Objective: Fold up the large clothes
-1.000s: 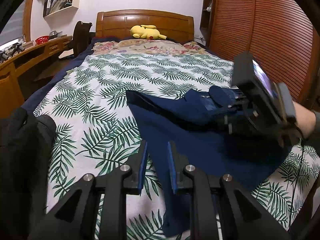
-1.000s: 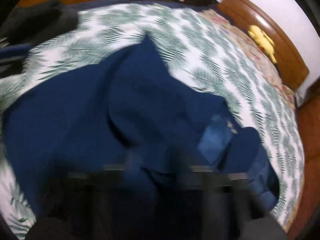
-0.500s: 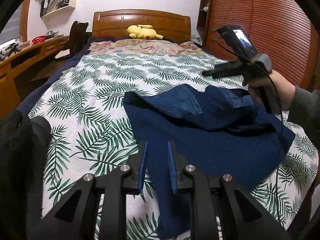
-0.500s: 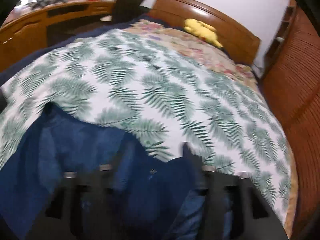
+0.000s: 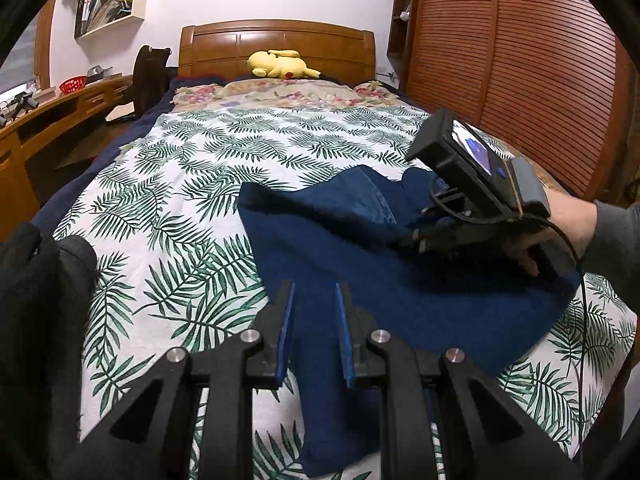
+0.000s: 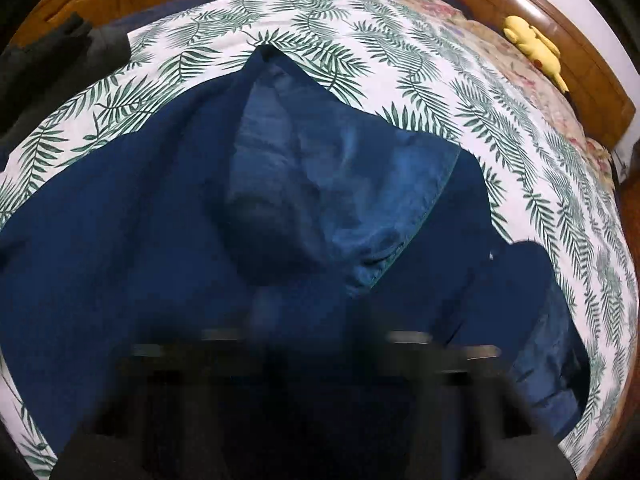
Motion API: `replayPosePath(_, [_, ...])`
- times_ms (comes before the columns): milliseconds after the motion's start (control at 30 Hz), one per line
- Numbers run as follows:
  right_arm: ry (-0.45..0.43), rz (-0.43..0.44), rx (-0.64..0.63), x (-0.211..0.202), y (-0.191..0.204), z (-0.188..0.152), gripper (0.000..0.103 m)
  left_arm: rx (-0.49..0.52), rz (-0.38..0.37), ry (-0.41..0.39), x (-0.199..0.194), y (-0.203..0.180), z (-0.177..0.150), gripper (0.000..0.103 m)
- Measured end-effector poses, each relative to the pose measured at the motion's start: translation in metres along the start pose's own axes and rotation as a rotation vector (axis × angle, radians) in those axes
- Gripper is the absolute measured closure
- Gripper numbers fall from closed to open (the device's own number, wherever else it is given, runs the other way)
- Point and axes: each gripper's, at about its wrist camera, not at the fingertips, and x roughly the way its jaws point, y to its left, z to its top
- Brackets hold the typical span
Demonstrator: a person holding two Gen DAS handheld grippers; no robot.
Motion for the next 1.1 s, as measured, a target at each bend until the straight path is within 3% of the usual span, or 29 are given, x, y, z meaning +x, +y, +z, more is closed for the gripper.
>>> replayPosePath(133, [-0.017,-0.093,-0.069,0.000,-0.002,0.012,0.102,0.002,-0.003,0.006,0.001,0.001,-0.003,0.086])
replayPosePath(367, [-0.142,-0.349,-0.011,-0.008,-0.046,0.058,0.102,0.005,-0.014,0.009,0.003,-0.002,-0.002,0.086])
replayPosePath(500, [-0.165,-0.396,0.004,-0.006,-0.057,0.068,0.102,0.013,-0.024,0.009,0.005,-0.009,0.000,0.086])
replayPosePath(533, [-0.163,-0.391,0.012,-0.005,-0.059,0.068,0.100,0.015,-0.027,0.009,0.006,-0.011,0.001,0.086])
replayPosePath(600, [-0.132,-0.380,0.063,-0.006,-0.070,0.067,0.079,0.022,-0.034,0.007,0.007,-0.016,0.003,0.086])
replayPosePath(633, [-0.131,-0.373,0.086,-0.009,-0.073,0.065,0.062,0.026,-0.039,0.006,0.007,-0.019,0.004,0.086])
replayPosePath(667, [-0.151,-0.366,0.111,-0.018,-0.081,0.060,0.052,0.031,-0.045,0.004,0.007,-0.023,0.005,0.086])
replayPosePath(700, [-0.162,-0.370,0.119,-0.025,-0.082,0.056,0.051,0.038,-0.052,0.002,0.008,-0.028,0.006,0.086])
replayPosePath(900, [-0.166,-0.401,0.189,-0.070,-0.128,-0.001,0.050,0.068,-0.084,-0.002,0.011,-0.050,0.011,0.086])
replayPosePath(1100, [-0.087,-0.442,0.276,-0.080,-0.171,-0.073,0.050,0.096,-0.105,0.017,0.021,-0.069,0.011,0.086])
